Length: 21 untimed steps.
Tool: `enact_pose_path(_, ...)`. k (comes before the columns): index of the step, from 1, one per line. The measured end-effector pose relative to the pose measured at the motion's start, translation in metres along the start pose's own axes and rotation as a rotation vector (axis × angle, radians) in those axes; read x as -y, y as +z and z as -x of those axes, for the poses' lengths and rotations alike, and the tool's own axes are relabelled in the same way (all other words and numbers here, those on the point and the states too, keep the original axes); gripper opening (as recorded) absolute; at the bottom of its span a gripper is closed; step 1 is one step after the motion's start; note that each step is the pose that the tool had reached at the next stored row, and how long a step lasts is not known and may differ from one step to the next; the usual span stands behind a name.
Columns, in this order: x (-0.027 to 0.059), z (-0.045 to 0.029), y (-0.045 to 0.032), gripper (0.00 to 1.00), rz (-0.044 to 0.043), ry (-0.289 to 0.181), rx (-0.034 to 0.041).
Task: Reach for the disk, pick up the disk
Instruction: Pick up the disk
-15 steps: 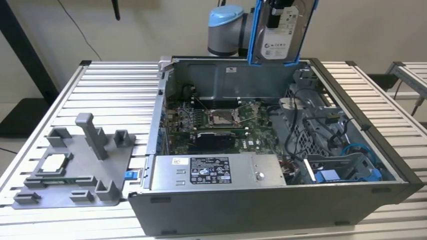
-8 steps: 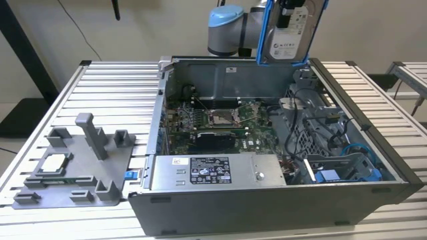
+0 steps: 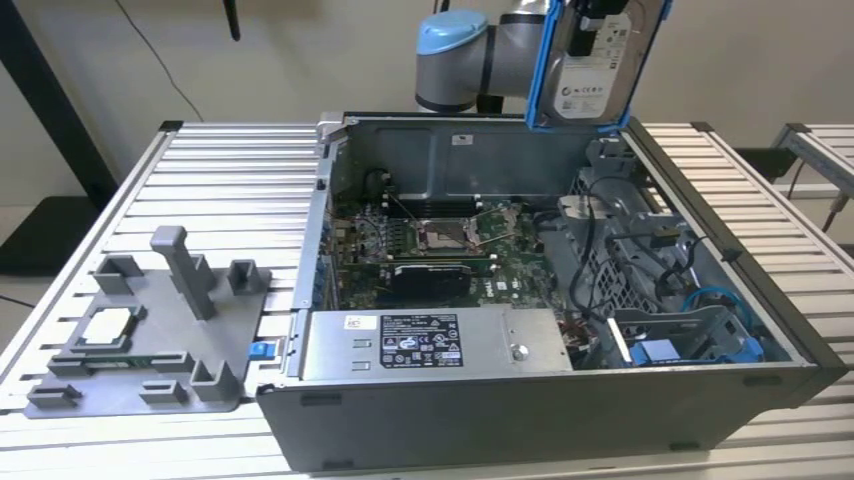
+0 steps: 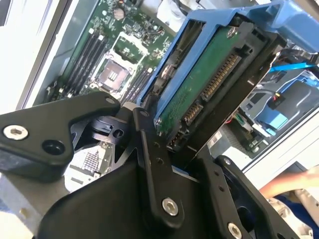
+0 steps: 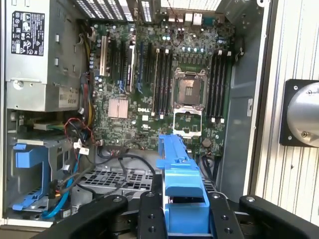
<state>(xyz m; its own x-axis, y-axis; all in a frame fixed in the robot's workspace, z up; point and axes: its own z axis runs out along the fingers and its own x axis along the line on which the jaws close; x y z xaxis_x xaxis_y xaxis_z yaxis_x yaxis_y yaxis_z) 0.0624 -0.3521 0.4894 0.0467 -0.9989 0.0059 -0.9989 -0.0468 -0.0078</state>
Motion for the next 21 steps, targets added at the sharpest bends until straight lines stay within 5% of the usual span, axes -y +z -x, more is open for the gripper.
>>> enact_pose_path(13, 0.0007, -0.0007, 0.0, 0.0, 0.0, 0.0, 0.0)
enact_pose_path(21, 0.0033, -0.0108, 0.0002, 0.0, 0.0005, 0.0, 0.0)
